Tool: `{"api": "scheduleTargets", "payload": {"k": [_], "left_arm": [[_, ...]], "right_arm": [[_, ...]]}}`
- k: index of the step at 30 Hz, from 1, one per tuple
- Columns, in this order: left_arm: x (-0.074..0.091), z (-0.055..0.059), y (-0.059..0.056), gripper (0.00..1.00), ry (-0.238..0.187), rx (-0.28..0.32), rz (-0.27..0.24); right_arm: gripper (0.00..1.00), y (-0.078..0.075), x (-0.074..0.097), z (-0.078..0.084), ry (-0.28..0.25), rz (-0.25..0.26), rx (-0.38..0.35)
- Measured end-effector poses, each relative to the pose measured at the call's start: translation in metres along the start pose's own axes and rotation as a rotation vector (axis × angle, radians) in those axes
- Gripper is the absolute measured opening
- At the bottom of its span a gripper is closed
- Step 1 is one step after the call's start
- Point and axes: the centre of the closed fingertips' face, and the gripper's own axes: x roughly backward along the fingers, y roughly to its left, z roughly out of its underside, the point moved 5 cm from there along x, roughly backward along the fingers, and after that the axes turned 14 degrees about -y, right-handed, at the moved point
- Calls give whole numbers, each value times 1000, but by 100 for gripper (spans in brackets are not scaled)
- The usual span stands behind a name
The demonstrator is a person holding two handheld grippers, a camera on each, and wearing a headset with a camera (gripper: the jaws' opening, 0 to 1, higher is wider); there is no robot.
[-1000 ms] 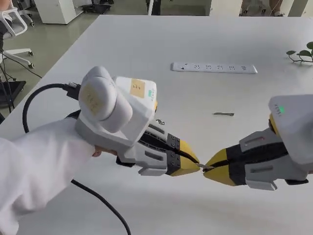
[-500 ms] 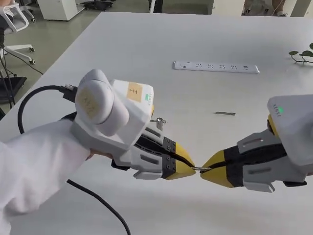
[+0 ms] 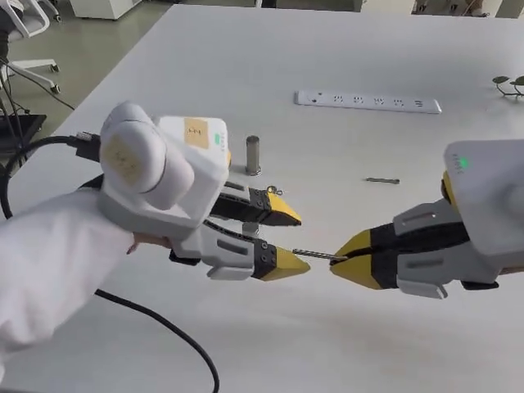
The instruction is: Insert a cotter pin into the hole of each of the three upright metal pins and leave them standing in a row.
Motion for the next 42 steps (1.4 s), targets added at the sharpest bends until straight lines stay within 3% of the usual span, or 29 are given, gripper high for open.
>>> {"api": "scheduleTargets", "payload": {"k": [5, 8, 10, 16, 20, 23, 25, 27, 29, 35, 37, 39, 42], "left_arm": [[9, 12, 14, 41, 25, 1, -81], [13, 22, 21, 43, 35, 23, -126], [15, 29, 24, 42, 30, 69, -150], [15, 44, 28, 46, 57, 84, -176], [12, 57, 32, 44, 61, 128, -198], [10, 66, 33, 42, 48, 197, -213], [9, 74, 31, 40, 73, 215, -209], [8, 81, 30, 39, 101, 195, -211], [7, 86, 30, 37, 98, 224, -219], [6, 90, 35, 29, 42, 274, -262], [5, 92, 35, 25, 50, 268, -264], [6, 92, 35, 20, 79, 224, -257], [4, 92, 34, 18, 82, 228, -252]], "right_arm": [[0, -5, -8, 2, 18, 27, -8], [0, -8, -12, 3, 30, 48, -9], [0, -10, -15, 3, 34, 58, -11], [0, -15, -25, 5, 50, 73, -20], [0, -20, -30, 8, 64, 89, -29], [0, -23, -34, 9, 74, 101, -29], [0, -24, -37, 10, 78, 109, -35], [0, -25, -39, 11, 86, 116, -36], [0, -25, -42, 11, 89, 119, -40], [0, -26, -48, 13, 100, 117, -45], [0, -26, -49, 12, 102, 116, -48], [0, -26, -51, 13, 111, 114, -43], [0, -27, -53, 14, 115, 112, -48]]}}
